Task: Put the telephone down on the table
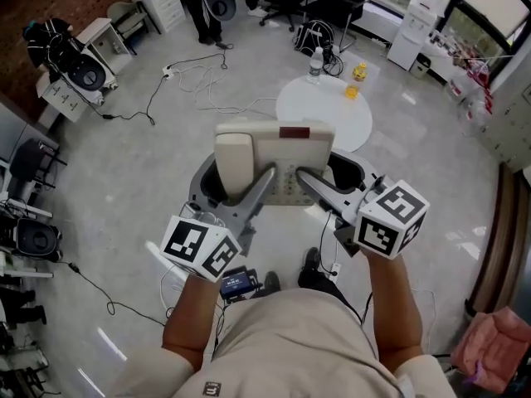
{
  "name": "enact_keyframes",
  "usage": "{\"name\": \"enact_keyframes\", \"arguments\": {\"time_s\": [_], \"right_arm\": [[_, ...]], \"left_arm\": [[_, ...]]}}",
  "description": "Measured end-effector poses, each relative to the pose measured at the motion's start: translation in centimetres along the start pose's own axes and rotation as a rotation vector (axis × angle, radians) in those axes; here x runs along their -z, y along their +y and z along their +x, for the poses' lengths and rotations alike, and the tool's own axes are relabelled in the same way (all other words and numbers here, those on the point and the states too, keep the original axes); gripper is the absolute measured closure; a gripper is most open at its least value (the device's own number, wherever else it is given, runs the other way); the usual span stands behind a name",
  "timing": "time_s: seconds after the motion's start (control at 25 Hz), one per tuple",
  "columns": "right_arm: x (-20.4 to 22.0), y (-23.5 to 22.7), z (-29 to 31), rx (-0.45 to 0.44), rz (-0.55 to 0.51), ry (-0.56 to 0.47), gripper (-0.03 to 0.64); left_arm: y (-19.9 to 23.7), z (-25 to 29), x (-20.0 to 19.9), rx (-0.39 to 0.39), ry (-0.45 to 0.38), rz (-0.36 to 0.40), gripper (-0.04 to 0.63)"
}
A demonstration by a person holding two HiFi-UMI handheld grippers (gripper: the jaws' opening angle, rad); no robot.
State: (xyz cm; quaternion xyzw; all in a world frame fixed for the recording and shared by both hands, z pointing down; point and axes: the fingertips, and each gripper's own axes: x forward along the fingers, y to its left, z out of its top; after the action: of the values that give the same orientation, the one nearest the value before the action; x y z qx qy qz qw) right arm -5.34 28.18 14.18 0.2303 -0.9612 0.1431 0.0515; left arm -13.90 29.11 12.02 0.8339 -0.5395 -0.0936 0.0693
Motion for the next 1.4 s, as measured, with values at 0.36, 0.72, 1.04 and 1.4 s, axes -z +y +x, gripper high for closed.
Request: {"name": "enact_keyframes", "arguments": {"time_s": [0.36, 0.72, 1.04, 1.4], "right_arm": [[2.0, -4.5, 1.5, -0.061, 0.007, 0.023, 0.403], [-1.4, -13.9, 1.9, -0.107, 0.045, 0.043, 0.403], [-3.9, -19.4, 1.5, -0.118, 0.06, 0.045, 0.402], [-4.4, -24.7, 3.2, 0.016, 0.122, 0.045, 0.403]], "left_arm": [[1.4, 3.2, 3.4, -0.052, 0.009, 0.001, 0.235], [1.3, 13.0, 3.2, -0.096, 0.034, 0.006, 0.235], [0.6, 18.9, 2.7, -0.102, 0.045, 0.001, 0.235], [2.9, 25.3, 3.9, 0.03, 0.108, -0.031, 0.235]]}}
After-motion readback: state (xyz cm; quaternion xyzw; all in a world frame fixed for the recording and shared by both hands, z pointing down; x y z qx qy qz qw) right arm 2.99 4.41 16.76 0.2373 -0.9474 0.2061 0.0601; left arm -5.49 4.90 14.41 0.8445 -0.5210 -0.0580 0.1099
